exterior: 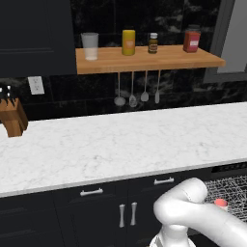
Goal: Pick up the cup and bowl from the counter, place them in the dishwasher, and close the dishwasher door.
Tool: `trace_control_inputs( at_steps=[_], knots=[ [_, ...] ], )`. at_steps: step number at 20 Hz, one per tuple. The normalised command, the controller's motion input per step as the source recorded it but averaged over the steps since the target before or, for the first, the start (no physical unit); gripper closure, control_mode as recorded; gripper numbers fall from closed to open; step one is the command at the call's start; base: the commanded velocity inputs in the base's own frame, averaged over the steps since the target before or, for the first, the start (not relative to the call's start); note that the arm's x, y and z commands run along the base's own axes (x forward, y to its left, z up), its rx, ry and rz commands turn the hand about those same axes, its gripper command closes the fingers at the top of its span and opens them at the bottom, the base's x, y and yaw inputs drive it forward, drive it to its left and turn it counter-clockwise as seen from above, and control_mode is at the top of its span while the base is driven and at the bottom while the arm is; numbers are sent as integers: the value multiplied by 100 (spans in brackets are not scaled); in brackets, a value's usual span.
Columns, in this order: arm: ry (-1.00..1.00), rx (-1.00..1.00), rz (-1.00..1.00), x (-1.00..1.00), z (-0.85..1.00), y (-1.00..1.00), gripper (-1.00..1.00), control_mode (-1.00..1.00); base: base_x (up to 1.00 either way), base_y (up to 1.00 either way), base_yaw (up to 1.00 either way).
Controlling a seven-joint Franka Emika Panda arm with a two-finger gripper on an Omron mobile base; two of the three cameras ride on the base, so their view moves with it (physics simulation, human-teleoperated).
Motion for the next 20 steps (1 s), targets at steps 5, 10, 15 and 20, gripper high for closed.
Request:
trace_control_inputs(
  at_steps=[5,10,15,20],
  knots=[
    [12,-2,0,-100,-2,0,100,-100,0,0,0],
    [16,-6,0,-100,-37,-3,100,-100,0,0,0],
    [20,-8,5,-94,-73,-5,100,-100,0,0,0],
    [1,-2,18,-18,-49,0,100,-100,0,0,0]
  ],
)
